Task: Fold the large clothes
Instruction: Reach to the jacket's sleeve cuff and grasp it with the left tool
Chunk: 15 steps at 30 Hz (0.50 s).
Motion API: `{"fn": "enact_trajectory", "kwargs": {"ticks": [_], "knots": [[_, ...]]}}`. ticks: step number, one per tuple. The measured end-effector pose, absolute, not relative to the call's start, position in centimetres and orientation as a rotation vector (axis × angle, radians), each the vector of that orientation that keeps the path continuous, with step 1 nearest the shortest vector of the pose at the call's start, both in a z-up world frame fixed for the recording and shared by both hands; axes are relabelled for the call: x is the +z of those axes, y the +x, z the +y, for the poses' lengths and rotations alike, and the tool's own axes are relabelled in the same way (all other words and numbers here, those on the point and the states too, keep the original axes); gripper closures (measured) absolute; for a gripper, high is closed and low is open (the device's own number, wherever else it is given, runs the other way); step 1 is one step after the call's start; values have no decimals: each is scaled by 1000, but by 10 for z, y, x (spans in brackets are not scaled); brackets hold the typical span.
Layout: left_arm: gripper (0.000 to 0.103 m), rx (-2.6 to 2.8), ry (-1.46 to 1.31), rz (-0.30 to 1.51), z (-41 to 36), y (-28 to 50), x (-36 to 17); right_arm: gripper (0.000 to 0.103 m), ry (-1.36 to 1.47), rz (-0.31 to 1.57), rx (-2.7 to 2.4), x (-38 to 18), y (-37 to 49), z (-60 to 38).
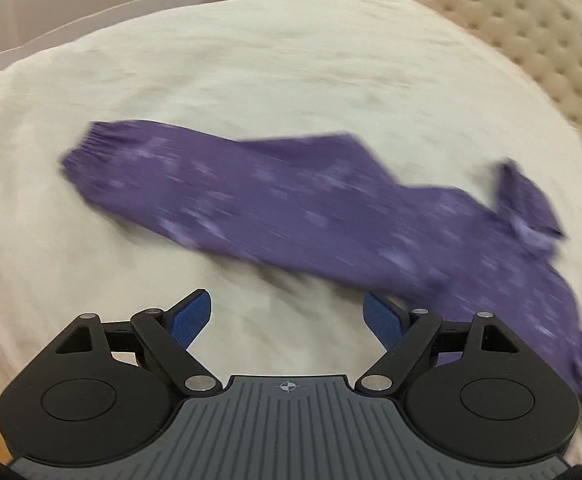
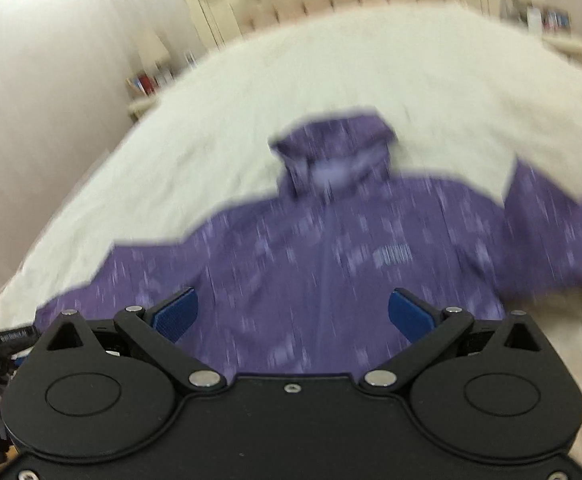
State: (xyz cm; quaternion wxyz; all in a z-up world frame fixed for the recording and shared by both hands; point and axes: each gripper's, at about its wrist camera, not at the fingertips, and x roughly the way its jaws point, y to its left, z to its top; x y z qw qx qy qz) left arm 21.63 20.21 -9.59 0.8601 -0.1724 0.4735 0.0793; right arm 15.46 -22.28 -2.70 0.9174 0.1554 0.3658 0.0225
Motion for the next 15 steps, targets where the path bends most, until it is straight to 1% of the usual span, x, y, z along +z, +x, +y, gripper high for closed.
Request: {"fn": "enact_trajectory", "kwargs": {"ticks": [4,6,11,15], "knots": [[20,288,-380,984,258,237,-113,1,251,572,24,-11,170,-202],[20,335,-387,974,281,244,-121,1,216,534,-1,-7,179,-192],[20,395,-380,971,318,261,-143,1,190,513,2,-4,205,-176],[20,379,-373,948,334,273,-154,1,188,564,59,-9,227,-162]]}}
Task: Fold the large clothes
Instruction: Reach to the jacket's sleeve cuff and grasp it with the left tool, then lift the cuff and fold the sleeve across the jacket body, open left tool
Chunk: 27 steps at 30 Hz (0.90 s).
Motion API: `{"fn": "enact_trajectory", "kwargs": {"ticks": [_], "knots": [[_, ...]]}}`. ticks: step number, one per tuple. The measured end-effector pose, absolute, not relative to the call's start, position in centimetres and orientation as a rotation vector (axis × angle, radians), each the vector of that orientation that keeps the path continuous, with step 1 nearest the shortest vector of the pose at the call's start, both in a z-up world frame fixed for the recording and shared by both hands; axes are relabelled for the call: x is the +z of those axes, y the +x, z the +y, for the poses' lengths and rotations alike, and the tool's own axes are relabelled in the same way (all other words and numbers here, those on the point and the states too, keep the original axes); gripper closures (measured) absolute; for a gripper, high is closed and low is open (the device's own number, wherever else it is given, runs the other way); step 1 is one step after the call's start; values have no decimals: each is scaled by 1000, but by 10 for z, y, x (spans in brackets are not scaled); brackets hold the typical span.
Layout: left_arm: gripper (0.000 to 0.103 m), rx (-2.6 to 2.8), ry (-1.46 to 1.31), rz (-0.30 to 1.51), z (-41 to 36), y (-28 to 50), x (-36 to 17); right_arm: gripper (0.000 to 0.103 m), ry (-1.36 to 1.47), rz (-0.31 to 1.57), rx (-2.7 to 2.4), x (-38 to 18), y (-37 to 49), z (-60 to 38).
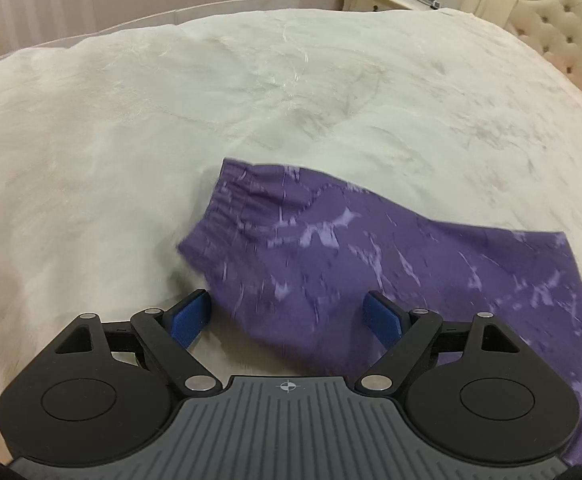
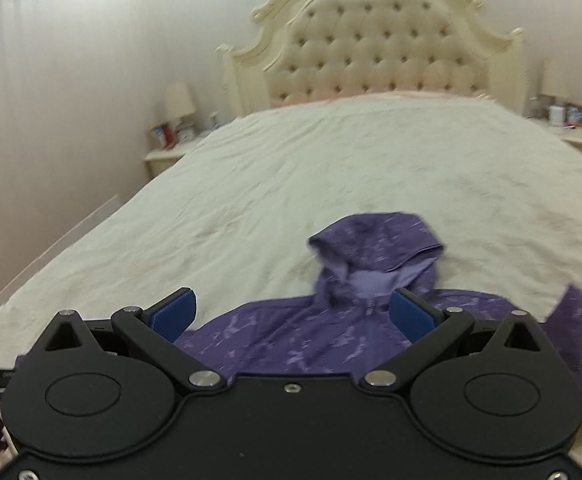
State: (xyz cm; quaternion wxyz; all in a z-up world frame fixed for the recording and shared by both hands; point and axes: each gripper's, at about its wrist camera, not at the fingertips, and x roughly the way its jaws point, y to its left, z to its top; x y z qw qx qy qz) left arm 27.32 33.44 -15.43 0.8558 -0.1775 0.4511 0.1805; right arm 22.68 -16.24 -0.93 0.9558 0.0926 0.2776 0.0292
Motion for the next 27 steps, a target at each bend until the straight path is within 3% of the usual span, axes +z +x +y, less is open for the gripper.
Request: {"fn": "enact_trajectory", "kwargs": {"ticks": [2,4,7,8,9,18,27], "knots": [[21,364,-374,939,339,279,-157,1,168,592,81,-14,234,-154],[31,374,-400,939,344,285,-158,1,150,620,104,-19,241,-146],[59,404,-430,940,353,290,-160,1,149,652,131,-26,246,-139],[85,420,-433,923,354,289,-159,1,153,660,135,-27,246,-137],[93,445,-428,914,355,288,-156,1,155,676,143,-30,247,-137],[94,319,-436,670,313,281,-66,1,204,796,159,-55,243,-155],[94,-19,-350,482,170,317,43,1,293,859,161,-81,222,-209]]}}
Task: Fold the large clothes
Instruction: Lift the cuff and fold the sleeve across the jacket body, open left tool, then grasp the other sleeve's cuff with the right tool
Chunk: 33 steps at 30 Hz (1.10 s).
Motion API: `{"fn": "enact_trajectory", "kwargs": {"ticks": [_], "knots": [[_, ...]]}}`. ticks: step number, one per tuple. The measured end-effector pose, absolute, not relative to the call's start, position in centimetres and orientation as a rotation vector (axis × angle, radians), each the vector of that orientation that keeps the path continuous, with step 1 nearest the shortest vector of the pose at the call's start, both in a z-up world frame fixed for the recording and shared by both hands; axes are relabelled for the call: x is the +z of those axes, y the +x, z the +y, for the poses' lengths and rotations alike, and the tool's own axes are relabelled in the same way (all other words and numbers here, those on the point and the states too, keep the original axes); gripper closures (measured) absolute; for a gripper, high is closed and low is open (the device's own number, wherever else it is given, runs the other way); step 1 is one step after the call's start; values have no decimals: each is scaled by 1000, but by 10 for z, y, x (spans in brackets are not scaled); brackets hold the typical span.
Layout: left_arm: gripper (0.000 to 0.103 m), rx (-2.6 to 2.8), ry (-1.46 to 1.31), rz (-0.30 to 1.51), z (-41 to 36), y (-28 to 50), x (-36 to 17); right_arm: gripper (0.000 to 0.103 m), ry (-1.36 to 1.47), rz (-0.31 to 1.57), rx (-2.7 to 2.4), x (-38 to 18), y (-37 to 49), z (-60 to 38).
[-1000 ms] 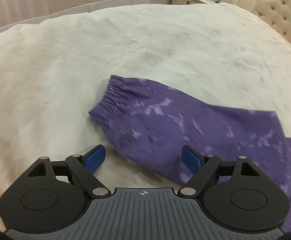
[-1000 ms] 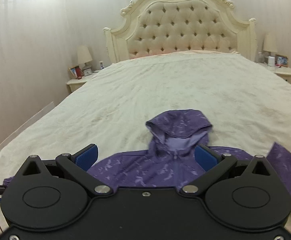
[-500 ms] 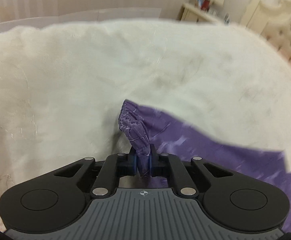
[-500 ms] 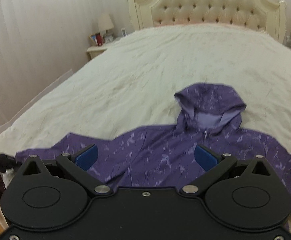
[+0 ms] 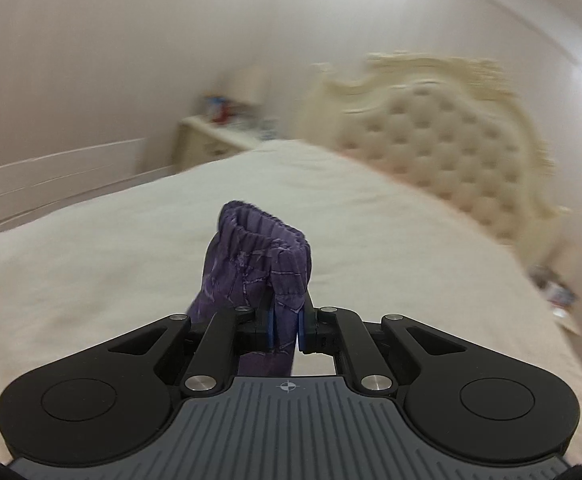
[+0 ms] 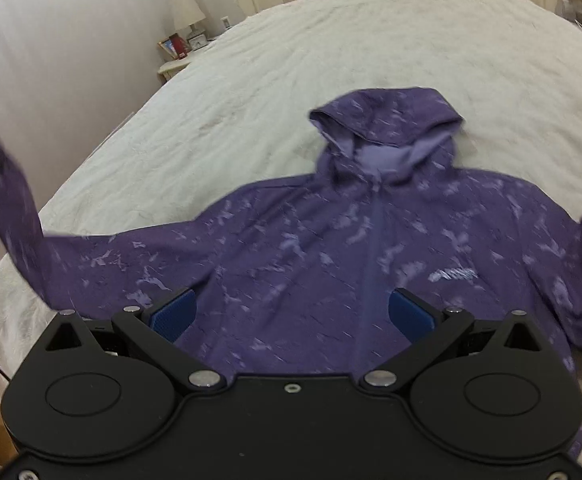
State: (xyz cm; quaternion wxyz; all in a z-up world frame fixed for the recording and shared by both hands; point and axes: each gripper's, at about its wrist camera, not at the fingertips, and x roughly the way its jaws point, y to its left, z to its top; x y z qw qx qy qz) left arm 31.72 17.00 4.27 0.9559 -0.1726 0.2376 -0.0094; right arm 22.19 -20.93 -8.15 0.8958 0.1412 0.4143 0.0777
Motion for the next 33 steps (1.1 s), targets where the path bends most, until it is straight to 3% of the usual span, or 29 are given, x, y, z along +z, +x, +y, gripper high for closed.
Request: {"fn": "enact_trajectory", "kwargs": {"ticks": [6,16,18,22,24,26,33], "knots": [[94,-264,-352,499,47,355,38,1,354,883,121,-93,207,-254],[92,-536,-243,722,-79,383,-75,1,367,933,31,-112,185,-313],[76,-559,-225,773,-93,387,-88,1,368,948,17,-118,182,-319],[64,-625,-240,818,-98,393,-95,1,361,974,-4,-127,176,-326],[49,-654,-240,788,-89,391,-88,1,362,984,-10,-129,176,-327],[43,-660,-207,758,-82,384,-81,1,363,992,-13,-131,179,-328],[43,-489,-83,879,-26,375,-121,1,384,991,-10,-137,205,-324]]}}
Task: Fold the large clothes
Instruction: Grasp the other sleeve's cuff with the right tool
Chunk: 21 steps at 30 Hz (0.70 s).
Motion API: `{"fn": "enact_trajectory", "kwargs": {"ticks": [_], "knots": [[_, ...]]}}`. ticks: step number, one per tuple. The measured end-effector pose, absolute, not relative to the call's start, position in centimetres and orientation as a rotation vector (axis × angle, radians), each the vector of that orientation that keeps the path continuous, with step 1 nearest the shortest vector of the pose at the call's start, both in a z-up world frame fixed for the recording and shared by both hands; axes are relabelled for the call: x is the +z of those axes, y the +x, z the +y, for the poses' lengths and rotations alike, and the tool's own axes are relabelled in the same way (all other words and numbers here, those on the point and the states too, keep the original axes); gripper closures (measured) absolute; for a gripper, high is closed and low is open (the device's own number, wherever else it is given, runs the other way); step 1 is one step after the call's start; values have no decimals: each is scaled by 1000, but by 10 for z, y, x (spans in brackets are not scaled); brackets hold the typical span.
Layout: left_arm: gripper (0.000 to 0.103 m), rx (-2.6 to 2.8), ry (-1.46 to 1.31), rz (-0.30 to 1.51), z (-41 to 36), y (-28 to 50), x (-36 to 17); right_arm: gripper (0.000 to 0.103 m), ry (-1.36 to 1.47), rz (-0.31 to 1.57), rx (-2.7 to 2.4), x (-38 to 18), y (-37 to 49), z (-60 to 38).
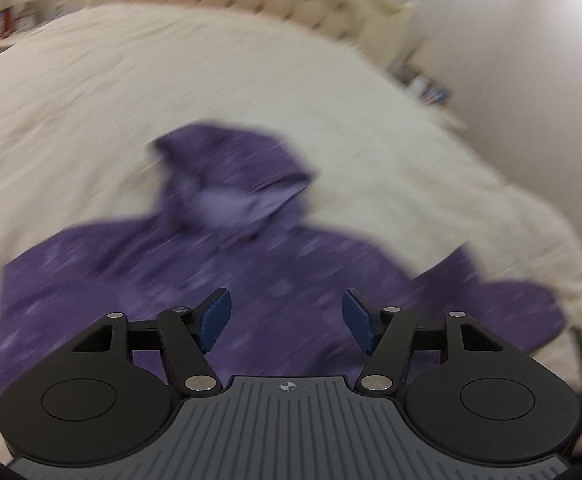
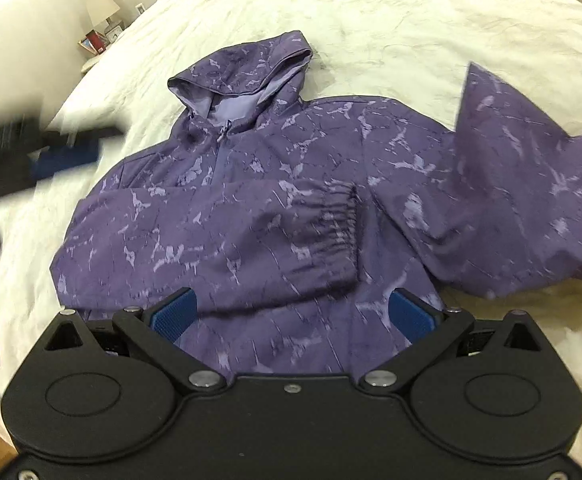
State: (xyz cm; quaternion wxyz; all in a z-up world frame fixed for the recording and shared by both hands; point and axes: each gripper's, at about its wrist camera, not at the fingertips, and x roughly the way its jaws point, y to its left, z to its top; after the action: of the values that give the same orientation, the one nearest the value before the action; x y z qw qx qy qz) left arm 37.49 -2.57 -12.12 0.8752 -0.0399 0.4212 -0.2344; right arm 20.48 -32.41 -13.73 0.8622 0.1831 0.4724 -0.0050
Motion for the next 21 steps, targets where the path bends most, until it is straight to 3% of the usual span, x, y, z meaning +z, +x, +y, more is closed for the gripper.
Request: {"fn": "enact_trajectory", "kwargs": {"ticks": [10,12,17,19,21], "knots": [[43,-256,-27,1039,48,371,-161,2,423,1046,-89,-177,263,-331],[43,-226,-30,1066,55,377,-172,8,428,1073,-104,-185,270,-333],[43,-201,-59,1129,65,391,-199,10,406,1135,-116,-199,280,-330],[39,-199,-53,1143,62,396,-208,14,383,1149,-110,-200,282,-326],[27,-210,-47,1149,58,398,-212,22,348,1162,-107,-200,285,-322]]}}
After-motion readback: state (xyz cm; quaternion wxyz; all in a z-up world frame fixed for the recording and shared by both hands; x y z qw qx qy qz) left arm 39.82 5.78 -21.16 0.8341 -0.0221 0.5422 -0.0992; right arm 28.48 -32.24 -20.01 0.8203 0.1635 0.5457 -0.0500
